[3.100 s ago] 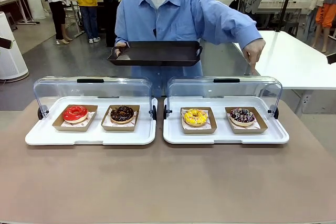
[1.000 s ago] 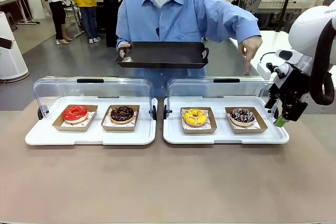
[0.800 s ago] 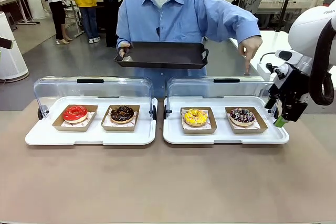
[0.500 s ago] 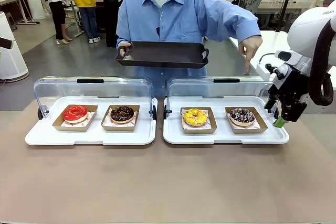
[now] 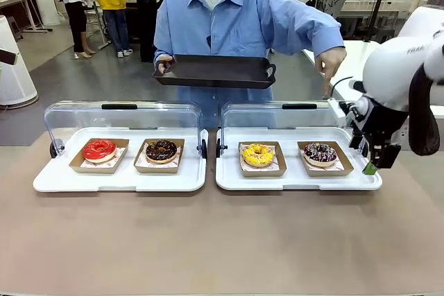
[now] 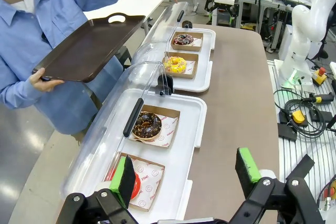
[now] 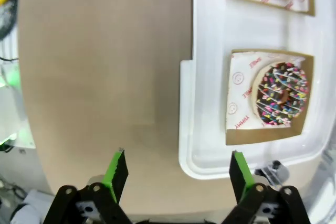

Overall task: Provide the desired donut to the person.
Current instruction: Pick up and lift the Paper togo box containing the Donut pointed at by the person.

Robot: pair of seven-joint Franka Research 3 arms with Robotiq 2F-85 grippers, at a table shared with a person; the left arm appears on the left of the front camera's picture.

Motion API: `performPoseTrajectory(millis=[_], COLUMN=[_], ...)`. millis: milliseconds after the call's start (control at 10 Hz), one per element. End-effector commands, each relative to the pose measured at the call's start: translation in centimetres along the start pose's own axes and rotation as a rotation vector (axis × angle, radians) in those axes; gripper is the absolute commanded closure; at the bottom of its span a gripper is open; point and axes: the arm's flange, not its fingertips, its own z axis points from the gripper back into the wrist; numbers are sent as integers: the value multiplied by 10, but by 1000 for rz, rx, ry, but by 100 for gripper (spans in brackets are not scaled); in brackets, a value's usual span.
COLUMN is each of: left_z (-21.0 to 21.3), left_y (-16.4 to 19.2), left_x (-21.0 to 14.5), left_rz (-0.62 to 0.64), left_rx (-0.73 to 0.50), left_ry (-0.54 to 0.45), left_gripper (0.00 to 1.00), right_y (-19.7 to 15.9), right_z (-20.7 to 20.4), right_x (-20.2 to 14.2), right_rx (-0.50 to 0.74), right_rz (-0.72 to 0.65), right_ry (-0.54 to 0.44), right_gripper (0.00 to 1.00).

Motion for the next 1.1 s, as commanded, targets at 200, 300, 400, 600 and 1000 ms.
performPoseTrajectory(millis=[200,300,400,600,1000], left_z=[1,1,1,1,1], left_y=[0,0,0,0,0], left_x=[1,1,1,1,1], left_rz=[-3,-3,-3,-3,-3], left_rx=[3,3,3,3,3], left_ry=[0,0,0,0,0], left_gripper=[0,0,0,0,0], right_y=[0,-5,-10,-23,-45], right_z=[-25,-32,-40,-56,-73], right_x=[0,-5,-7,-8,-4], right_rx=[-37,-36,-38,-15,-2], right_rz=[-43,-52,-42,-30,-28], right_ry=[-18,-26,-21,-22,-42], right_gripper=[0,0,0,0,0])
